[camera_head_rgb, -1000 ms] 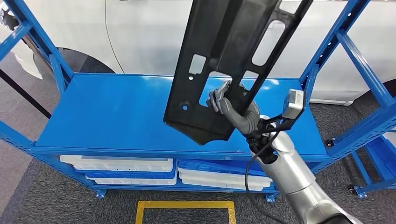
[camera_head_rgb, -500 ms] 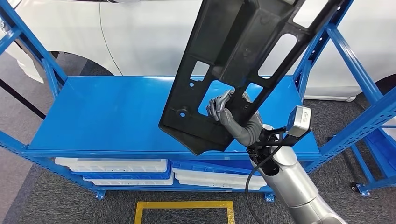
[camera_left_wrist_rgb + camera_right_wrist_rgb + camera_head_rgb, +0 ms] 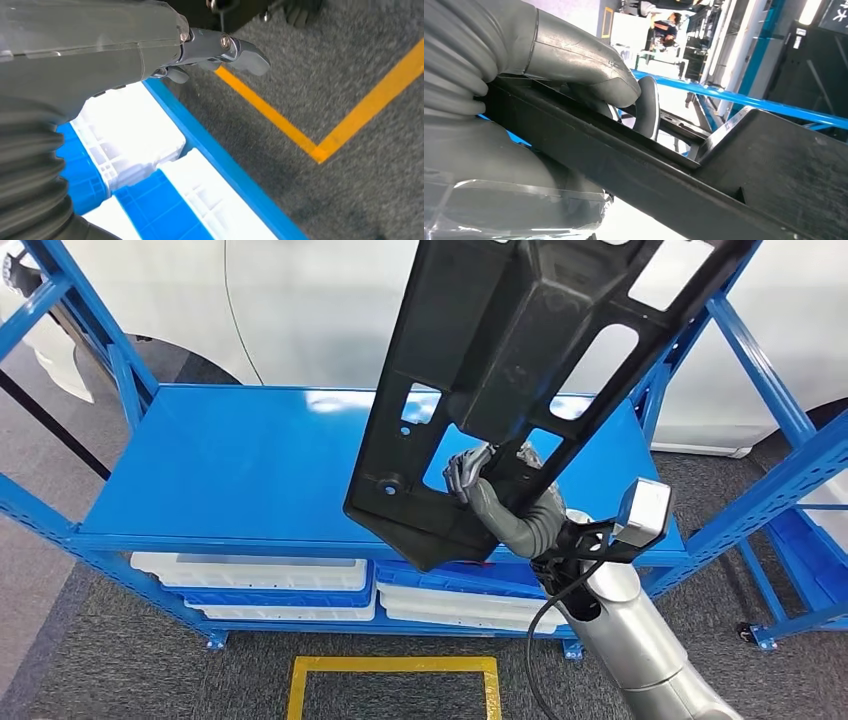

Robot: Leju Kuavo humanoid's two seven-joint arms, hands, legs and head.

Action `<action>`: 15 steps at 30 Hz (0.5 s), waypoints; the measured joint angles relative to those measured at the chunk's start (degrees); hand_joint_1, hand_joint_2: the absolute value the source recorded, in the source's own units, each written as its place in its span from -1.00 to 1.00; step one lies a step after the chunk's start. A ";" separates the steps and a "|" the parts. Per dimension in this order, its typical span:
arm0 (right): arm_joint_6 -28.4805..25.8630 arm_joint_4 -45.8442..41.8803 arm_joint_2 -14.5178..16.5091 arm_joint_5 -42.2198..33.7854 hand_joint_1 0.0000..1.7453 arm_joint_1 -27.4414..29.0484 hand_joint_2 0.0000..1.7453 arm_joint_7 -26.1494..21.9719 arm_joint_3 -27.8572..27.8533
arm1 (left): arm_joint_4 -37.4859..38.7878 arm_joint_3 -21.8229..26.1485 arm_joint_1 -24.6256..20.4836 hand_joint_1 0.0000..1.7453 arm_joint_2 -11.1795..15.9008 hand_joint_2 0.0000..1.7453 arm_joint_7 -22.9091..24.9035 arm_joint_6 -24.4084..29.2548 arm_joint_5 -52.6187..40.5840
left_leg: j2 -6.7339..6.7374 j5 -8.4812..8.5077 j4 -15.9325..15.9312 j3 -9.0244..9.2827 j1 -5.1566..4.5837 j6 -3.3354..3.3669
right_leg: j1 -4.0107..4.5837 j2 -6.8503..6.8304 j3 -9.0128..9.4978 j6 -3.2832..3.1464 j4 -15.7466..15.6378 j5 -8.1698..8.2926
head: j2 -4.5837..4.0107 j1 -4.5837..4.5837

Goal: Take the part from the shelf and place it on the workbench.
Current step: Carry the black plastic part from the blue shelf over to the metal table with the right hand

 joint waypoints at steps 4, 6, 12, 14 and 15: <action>-0.06 -0.30 -0.05 -0.01 0.94 -0.14 1.00 0.04 0.00 | 0.00 0.08 -0.01 -1.00 -0.05 1.00 0.00 -0.01 0.00 | -0.20 1.14 1.02 -1.51 -0.13 -1.38 | 0.25 0.48 5.77 -0.97 -9.78 1.62 | 0.00 -0.01; -0.06 -0.38 -0.08 0.00 0.94 -0.17 1.00 0.07 0.00 | 0.00 0.13 0.10 -1.00 -0.05 1.00 -0.01 0.00 0.00 | -0.30 1.70 0.94 -1.75 -0.07 -2.15 | 0.27 0.45 5.06 -1.95 -9.76 2.36 | 0.00 -0.01; -0.38 -0.45 -0.08 0.01 0.94 -0.19 1.00 0.39 0.00 | 0.00 0.33 0.10 -1.00 -0.03 1.00 0.01 -0.15 0.02 | -0.33 -10.27 15.77 -5.72 0.26 -3.21 | 0.43 -0.08 0.86 -3.70 -9.84 6.04 | 0.00 -0.02; -0.99 -0.47 -0.08 0.15 0.94 -0.02 1.00 0.65 -0.01 | 0.00 0.33 0.14 -1.00 -0.04 1.00 0.22 -0.21 0.02 | -0.33 -8.98 16.96 -3.75 0.25 -3.02 | 0.66 -0.11 -0.79 -3.63 -9.71 7.23 | 0.00 -0.02; -1.33 -0.56 -0.08 0.32 0.94 0.14 1.00 0.72 -0.03 | 0.00 0.32 0.15 -1.00 -0.04 1.00 0.39 -0.25 0.02 | -0.34 -7.47 14.56 -1.34 0.21 -2.74 | 0.75 -0.10 -1.48 -3.54 -9.65 7.75 | 0.00 -0.02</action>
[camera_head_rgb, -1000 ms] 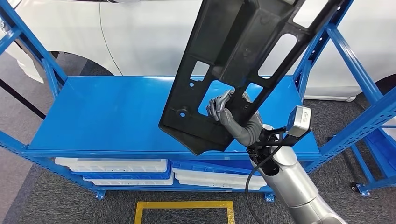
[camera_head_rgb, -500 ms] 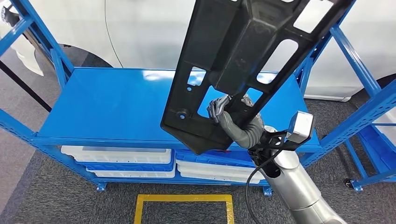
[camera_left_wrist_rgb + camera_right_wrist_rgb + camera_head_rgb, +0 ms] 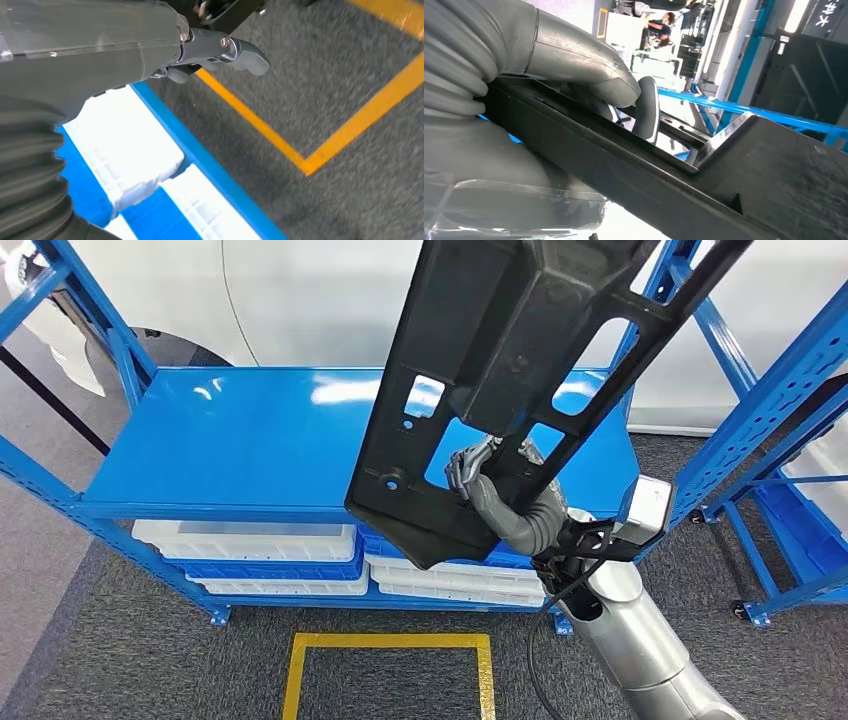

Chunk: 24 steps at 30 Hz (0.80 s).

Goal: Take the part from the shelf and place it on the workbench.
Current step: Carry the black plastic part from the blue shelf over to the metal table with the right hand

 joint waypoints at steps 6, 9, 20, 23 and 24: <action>-0.81 -1.57 0.10 1.39 0.94 1.97 1.00 0.42 -0.60 | 0.01 -0.02 0.00 -1.00 -0.16 1.00 0.74 -0.11 0.00 | -0.05 0.45 -15.17 9.70 -0.82 1.91 | -0.08 -0.18 -1.39 1.75 -0.54 2.94 | 0.00 0.01; -0.84 -2.09 0.11 1.99 0.94 3.25 1.00 0.35 -1.07 | 0.02 -0.02 0.00 -1.00 -0.25 1.00 0.98 -0.14 -0.01 | 0.39 2.70 -16.10 8.42 -0.39 3.10 | -0.11 0.05 -2.74 2.47 2.58 -1.21 | 0.00 0.02; -0.80 -3.32 0.22 2.44 0.94 5.21 1.00 -0.08 -2.10 | 0.02 -0.02 0.13 -1.00 -0.27 1.00 1.31 -0.14 -0.02 | 0.53 8.46 -13.43 -0.02 -0.71 1.52 | -0.09 0.27 8.10 2.08 -0.11 -6.79 | 0.00 0.00; -0.09 -3.38 0.43 2.68 0.94 5.29 1.00 0.00 -2.38 | 0.02 -0.02 0.33 -1.00 -0.23 1.00 1.60 0.07 -0.01 | 0.42 7.57 -12.56 -0.99 -0.51 0.56 | -0.24 0.19 6.57 0.59 -0.22 -5.12 | 0.00 0.00; 0.30 -3.38 0.55 2.71 0.94 5.27 1.00 0.15 -2.43 | 0.02 -0.01 0.36 -1.00 -0.19 1.00 1.74 0.16 0.01 | 0.39 5.24 -10.73 -1.66 -0.43 0.30 | -0.37 0.19 5.85 0.19 -0.30 -4.39 | 0.00 0.00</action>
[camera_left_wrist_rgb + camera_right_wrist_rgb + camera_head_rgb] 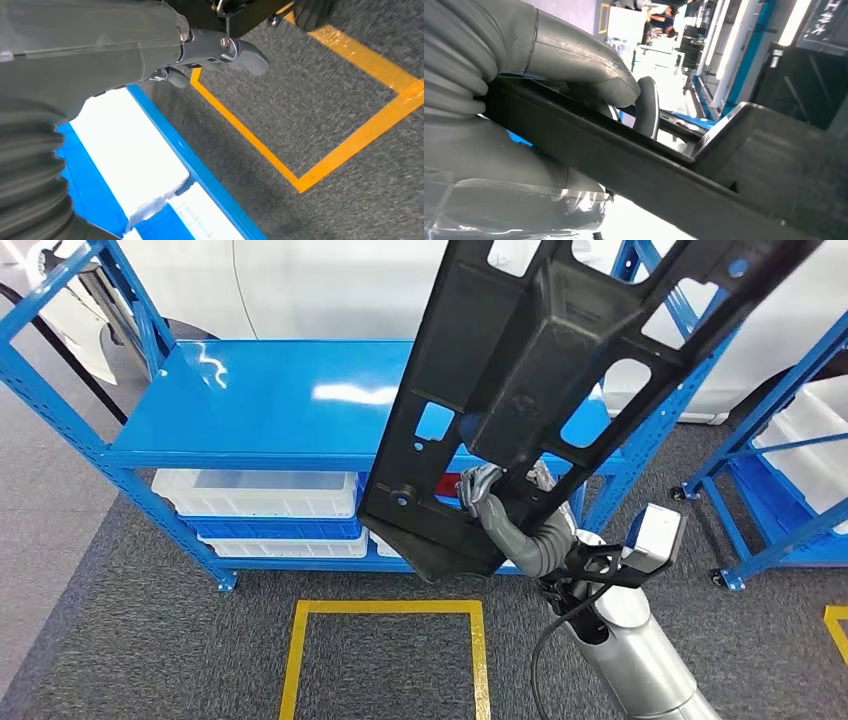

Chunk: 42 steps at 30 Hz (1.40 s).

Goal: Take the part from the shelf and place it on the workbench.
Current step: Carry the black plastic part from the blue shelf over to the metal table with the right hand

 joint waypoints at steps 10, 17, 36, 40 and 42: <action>1.68 -0.03 0.72 -0.61 0.94 0.77 1.00 0.49 -1.60 | 0.00 -0.05 -0.15 -1.00 0.48 1.00 0.33 -0.05 0.03 | -2.63 -5.79 -1.99 12.01 -0.56 1.98 | 0.66 2.74 -7.92 0.41 0.08 7.21 | 0.00 0.00; 2.80 0.13 0.46 -0.07 0.94 2.00 1.00 -1.44 -3.26 | 0.00 -0.20 0.29 -1.00 0.63 1.00 0.25 -0.25 -0.04 | -0.72 -2.10 -5.96 10.20 -0.44 3.38 | 0.45 0.98 -11.25 2.41 7.30 0.01 | 0.00 0.02; 2.82 1.38 1.33 -0.64 0.94 0.11 1.00 -0.36 -3.70 | -0.01 -0.15 0.85 -1.00 0.79 1.00 -0.55 0.13 -0.03 | 0.03 -6.91 13.53 -0.24 0.19 -0.80 | -0.19 -0.40 -5.90 0.45 0.13 4.54 | 0.00 -0.04; 2.85 1.74 1.33 -0.90 0.94 -0.35 1.00 0.32 -3.73 | -0.01 -0.14 0.78 -1.00 0.89 1.00 -1.05 0.69 -0.03 | -0.80 -4.86 0.11 10.54 0.22 -0.14 | -0.11 0.01 -8.29 1.55 0.18 6.90 | 0.00 -0.05; 2.83 1.78 1.35 -1.20 0.94 -0.69 1.00 0.67 -3.74 | -0.01 -0.14 0.83 -1.00 0.92 1.00 -1.14 0.78 -0.03 | -1.17 -6.56 -4.24 13.02 -0.04 0.41 | 0.05 0.37 -8.43 2.30 -0.04 7.93 | 0.00 -0.05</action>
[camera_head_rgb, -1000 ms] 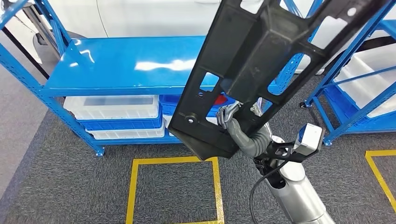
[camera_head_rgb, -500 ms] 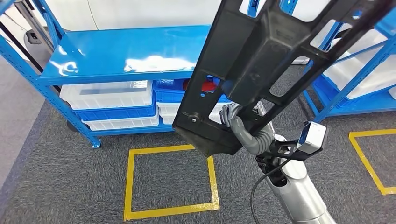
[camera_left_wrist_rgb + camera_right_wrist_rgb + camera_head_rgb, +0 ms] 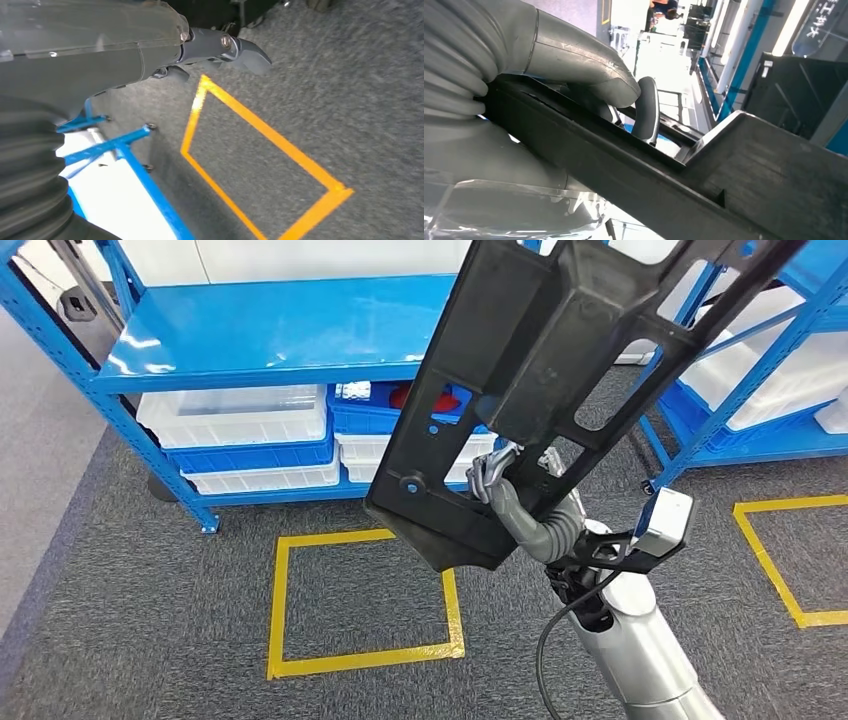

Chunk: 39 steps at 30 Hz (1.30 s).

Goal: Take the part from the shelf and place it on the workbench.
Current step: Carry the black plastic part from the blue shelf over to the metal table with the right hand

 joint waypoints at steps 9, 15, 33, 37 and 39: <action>-1.09 -0.22 -0.01 -0.62 0.94 1.49 1.00 0.23 -0.62 | 0.01 0.00 0.11 -1.00 0.12 1.00 -0.08 -0.43 0.00 | 3.94 2.33 -0.21 -2.38 -0.68 2.62 | -0.05 -0.25 -5.13 1.15 15.66 -8.38 | 0.00 0.01; -0.93 -0.98 0.11 -0.59 0.94 1.38 1.00 0.23 -1.19 | 0.01 0.03 -0.04 -1.00 0.08 1.00 -0.14 -0.19 0.00 | 6.94 1.92 0.34 -2.92 -1.60 2.04 | 2.09 -4.63 3.76 -1.90 0.77 -4.56 | 0.00 0.01; -3.90 -8.16 -1.40 14.00 0.94 11.73 1.00 -9.32 -9.07 | 0.01 0.45 0.71 -1.00 0.59 1.00 -0.13 0.36 -0.09 | -1.64 2.65 1.93 -4.62 1.38 0.39 | -0.79 4.90 1.92 1.34 1.36 -3.45 | 0.00 0.01; -2.85 -11.40 -1.83 16.43 0.94 16.47 1.00 -11.94 -11.83 | 0.01 0.62 1.31 -1.00 0.72 1.00 -0.45 0.40 -0.09 | 1.25 3.19 1.60 -5.04 0.89 1.64 | -0.60 0.24 -2.99 1.78 12.64 -9.95 | 0.00 0.01; -2.60 -13.01 -1.82 17.24 0.94 19.41 1.00 -12.71 -13.28 | 0.01 0.75 1.71 -1.00 0.86 1.00 -0.69 0.49 -0.09 | 2.82 3.22 1.60 -5.22 0.57 1.69 | -0.61 -0.05 -4.13 1.76 16.47 -11.17 | 0.00 0.01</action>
